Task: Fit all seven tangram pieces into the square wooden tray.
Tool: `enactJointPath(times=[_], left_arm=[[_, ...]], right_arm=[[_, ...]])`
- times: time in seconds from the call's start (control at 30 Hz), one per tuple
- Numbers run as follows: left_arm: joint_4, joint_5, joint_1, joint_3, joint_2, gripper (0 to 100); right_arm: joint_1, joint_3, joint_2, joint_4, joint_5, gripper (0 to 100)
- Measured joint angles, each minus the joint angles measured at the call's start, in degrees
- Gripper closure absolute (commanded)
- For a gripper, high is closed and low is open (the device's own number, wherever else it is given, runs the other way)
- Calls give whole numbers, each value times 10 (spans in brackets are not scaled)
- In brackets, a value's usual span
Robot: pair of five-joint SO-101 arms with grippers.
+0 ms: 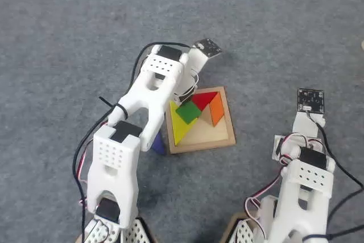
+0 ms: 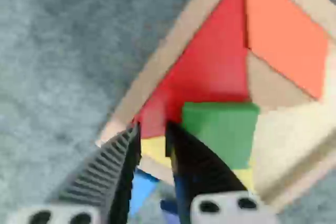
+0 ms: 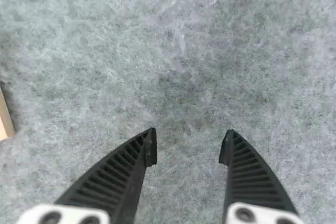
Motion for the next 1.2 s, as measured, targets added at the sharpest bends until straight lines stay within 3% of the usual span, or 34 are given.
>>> enactJointPath(times=[0.33,0.67,1.2], left_arm=[[21,1,6,0,-1,916],[47,23,78,0,-1,916],[79,29,83,-11,-13,917]], right_arm=[[0,0,0,0,0,786],[1,0,0,0,0,786],[-18,0,0,0,1,786]])
